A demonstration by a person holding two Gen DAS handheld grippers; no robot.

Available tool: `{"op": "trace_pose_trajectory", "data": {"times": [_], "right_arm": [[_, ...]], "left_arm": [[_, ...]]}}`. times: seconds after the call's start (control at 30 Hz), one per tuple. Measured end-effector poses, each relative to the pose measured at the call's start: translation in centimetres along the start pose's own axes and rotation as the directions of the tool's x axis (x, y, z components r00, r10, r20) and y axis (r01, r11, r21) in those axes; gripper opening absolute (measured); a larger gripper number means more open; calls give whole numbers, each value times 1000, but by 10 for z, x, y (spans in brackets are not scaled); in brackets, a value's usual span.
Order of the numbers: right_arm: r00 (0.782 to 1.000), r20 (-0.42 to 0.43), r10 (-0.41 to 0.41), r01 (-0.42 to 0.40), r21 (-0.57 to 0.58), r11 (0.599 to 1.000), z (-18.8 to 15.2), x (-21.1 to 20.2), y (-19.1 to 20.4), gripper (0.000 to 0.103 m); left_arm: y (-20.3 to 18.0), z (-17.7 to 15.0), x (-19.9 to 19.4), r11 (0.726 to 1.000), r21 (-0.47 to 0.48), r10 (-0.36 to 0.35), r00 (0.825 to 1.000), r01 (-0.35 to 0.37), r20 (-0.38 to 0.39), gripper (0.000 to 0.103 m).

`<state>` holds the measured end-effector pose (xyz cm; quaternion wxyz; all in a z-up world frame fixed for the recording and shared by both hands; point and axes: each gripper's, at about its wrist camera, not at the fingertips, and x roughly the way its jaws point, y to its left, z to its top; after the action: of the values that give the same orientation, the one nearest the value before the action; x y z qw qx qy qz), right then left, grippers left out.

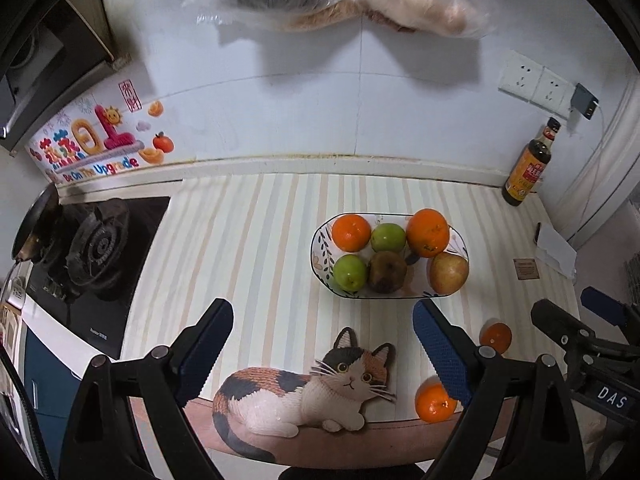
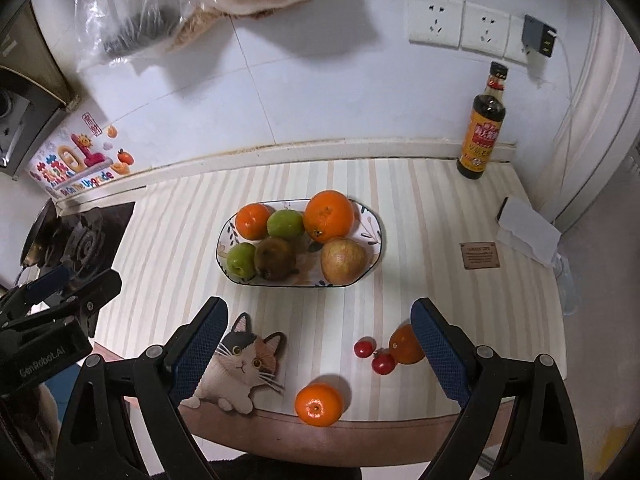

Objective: Organize fruits
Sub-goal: 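Open both tools and lift them away from the plate, then grasp the small orange with the right tool while the left grasps the tangerine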

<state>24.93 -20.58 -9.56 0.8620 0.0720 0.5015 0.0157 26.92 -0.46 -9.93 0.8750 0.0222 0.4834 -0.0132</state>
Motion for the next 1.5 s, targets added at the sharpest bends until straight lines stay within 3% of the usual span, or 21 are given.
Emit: {"op": "trace_pose_trajectory", "data": {"times": [0.5, 0.53, 0.63, 0.73, 0.83, 1.0, 1.13, 1.2, 1.3, 1.37, 1.4, 1.5], "right_arm": [[999, 31, 31, -33, 70, 997, -10, -20, -14, 96], [999, 28, 34, -36, 79, 996, -10, -17, -18, 98], [999, 9, 42, -43, 111, 993, -11, -5, -33, 98], [999, -26, 44, -40, 144, 989, -16, 13, -52, 98], [994, -91, 61, -41, 207, 978, -26, 41, -80, 98], [983, -180, 29, 22, 277, 961, -50, 81, -121, 98], [973, -233, 5, 71, 314, 947, -70, 105, -147, 98], [968, -250, 8, 78, 329, 941, -76, 114, -156, 98], [963, -269, 17, 80, 343, 936, -82, 127, -163, 98], [961, -276, 28, 74, 352, 933, -82, 134, -165, 98], [960, -278, 34, 71, 357, 932, -82, 139, -166, 98], [956, -285, 62, 52, 375, 925, -80, 155, -166, 96]], "left_arm": [[-10, -8, -10, 1000, 5, -19, 1000, 19, 17, 94], [-12, -8, -6, 1000, 11, -20, 1000, 20, 5, 102], [-25, -10, 10, 999, 38, -35, 999, 37, -33, 103], [-44, -18, 36, 994, 71, -73, 990, 82, -117, 103], [-70, -34, 73, 983, 121, -102, 962, 136, -254, 103], [-118, -75, 136, 958, 174, -121, 870, 228, -477, 103], [-148, -105, 172, 940, 202, -108, 798, 276, -593, 103], [-158, -114, 186, 935, 216, -88, 773, 282, -628, 103], [-168, -123, 200, 929, 227, -79, 758, 291, -648, 102], [-172, -125, 205, 927, 234, -77, 763, 291, -642, 91], [-172, -125, 206, 928, 234, -78, 767, 289, -637, 74], [-167, -125, 209, 935, 163, -138, 748, 314, -650, 61]]}}
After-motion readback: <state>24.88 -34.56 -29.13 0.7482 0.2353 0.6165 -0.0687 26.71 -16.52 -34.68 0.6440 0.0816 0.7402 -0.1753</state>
